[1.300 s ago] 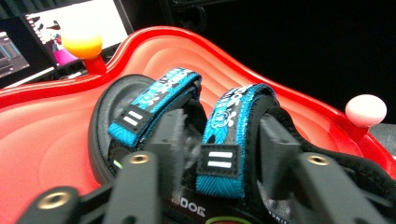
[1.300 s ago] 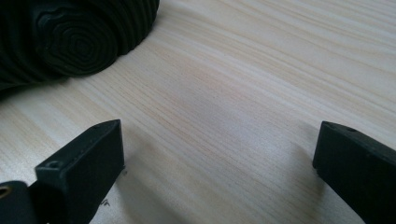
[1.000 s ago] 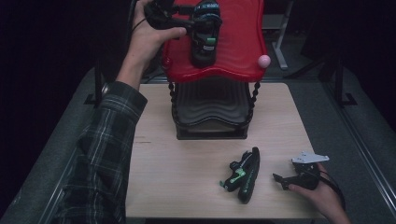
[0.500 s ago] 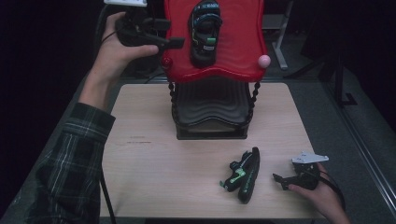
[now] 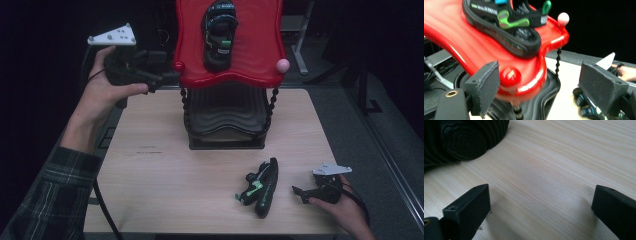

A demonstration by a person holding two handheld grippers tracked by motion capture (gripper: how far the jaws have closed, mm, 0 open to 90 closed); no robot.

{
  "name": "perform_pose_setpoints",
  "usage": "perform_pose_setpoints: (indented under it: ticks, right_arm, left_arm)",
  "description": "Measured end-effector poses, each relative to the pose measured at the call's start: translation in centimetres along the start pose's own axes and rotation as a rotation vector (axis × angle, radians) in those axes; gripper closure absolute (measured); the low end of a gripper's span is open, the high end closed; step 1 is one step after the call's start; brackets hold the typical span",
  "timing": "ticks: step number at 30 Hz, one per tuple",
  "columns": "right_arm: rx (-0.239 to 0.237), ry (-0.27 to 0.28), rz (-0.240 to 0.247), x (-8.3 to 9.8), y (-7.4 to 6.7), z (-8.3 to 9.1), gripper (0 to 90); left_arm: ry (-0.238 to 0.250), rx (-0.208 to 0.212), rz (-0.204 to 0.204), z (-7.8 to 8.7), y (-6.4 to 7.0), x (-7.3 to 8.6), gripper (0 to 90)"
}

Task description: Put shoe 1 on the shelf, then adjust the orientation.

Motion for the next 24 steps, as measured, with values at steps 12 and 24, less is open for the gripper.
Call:
perform_pose_setpoints:
  ticks: [12,24]
  right_arm:
    - [-0.001,0.001,0.002,0.0,0.0,0.0,1.4]
    - [-0.006,0.002,0.009,0.0,-0.1,0.0,1.4]
  left_arm:
    - [-0.046,0.015,0.026,0.8,2.4,6.4,16.4]
    - [-0.128,-0.010,0.077,-0.2,4.4,14.9,16.4]
Point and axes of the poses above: each handheld gripper's, and its own axes: z roughly backward along the jaws, x roughly out of its underside, y roughly to its right, the point moved 9 cm from there along -z, roughly forward along the jaws, and after that the axes turned 4 degrees about z, right-handed, at the moved point
